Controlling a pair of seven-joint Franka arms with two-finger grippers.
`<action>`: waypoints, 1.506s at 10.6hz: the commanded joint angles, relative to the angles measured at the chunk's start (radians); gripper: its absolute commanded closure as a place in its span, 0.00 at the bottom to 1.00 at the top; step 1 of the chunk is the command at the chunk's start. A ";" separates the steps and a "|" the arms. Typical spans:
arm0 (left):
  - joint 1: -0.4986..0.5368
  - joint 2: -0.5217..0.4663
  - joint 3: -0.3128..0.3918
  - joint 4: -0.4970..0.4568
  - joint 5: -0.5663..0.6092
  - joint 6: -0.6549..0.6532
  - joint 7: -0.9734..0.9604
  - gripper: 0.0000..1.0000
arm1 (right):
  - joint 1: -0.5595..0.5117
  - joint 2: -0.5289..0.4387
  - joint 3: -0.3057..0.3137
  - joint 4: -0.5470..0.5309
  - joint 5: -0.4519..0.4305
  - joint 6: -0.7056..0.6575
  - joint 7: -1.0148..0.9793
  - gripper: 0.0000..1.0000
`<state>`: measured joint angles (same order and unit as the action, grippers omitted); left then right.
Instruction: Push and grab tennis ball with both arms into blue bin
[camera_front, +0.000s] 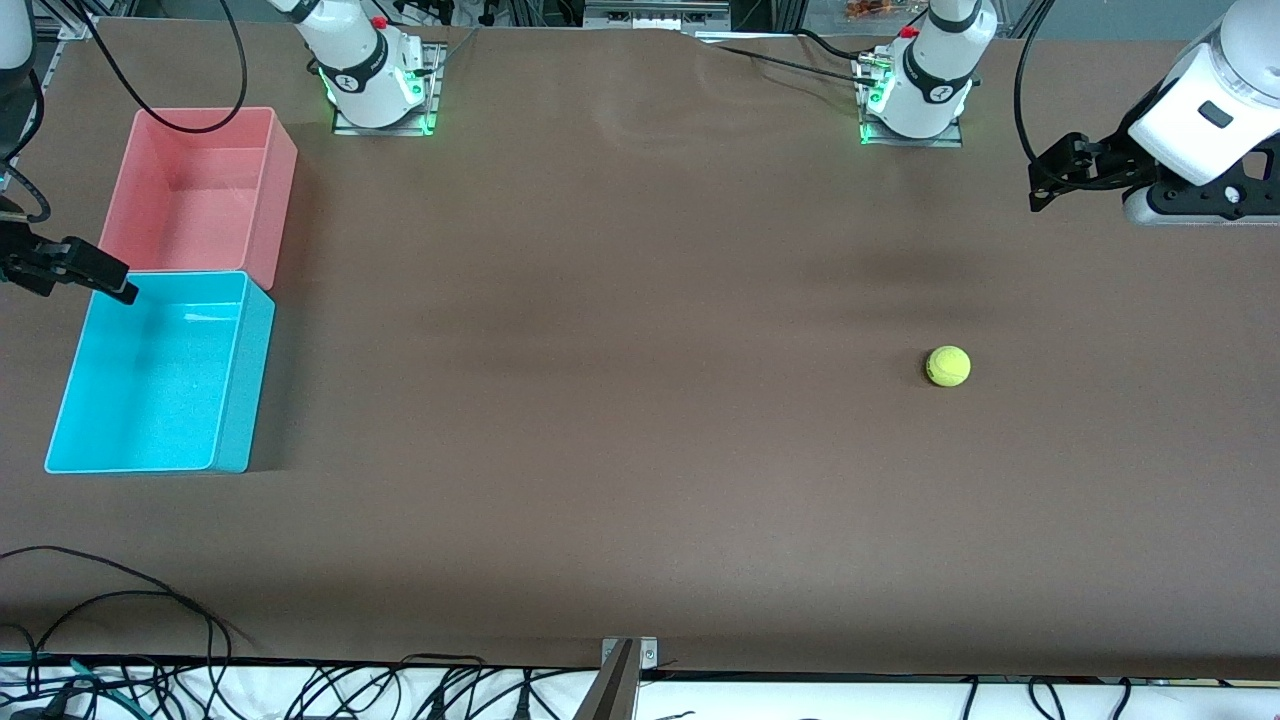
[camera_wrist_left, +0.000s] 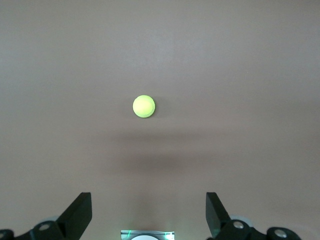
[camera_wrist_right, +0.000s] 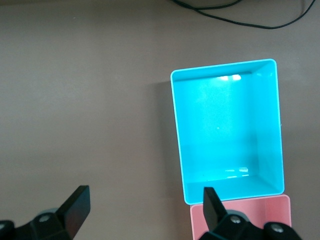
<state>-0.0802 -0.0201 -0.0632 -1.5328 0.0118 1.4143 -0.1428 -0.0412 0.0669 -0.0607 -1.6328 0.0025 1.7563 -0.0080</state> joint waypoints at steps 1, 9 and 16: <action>0.004 0.014 -0.001 0.037 -0.013 -0.025 -0.004 0.00 | -0.003 0.005 0.001 0.019 0.010 -0.006 -0.003 0.00; 0.005 0.060 0.000 0.036 -0.007 -0.025 -0.001 0.00 | -0.003 0.011 -0.001 0.019 0.016 -0.006 -0.003 0.00; 0.028 0.055 0.003 -0.151 -0.007 0.135 0.002 0.00 | -0.003 0.017 0.001 0.019 0.016 -0.004 -0.003 0.00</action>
<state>-0.0704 0.0364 -0.0570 -1.5946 0.0118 1.4566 -0.1428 -0.0410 0.0743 -0.0607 -1.6328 0.0045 1.7564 -0.0080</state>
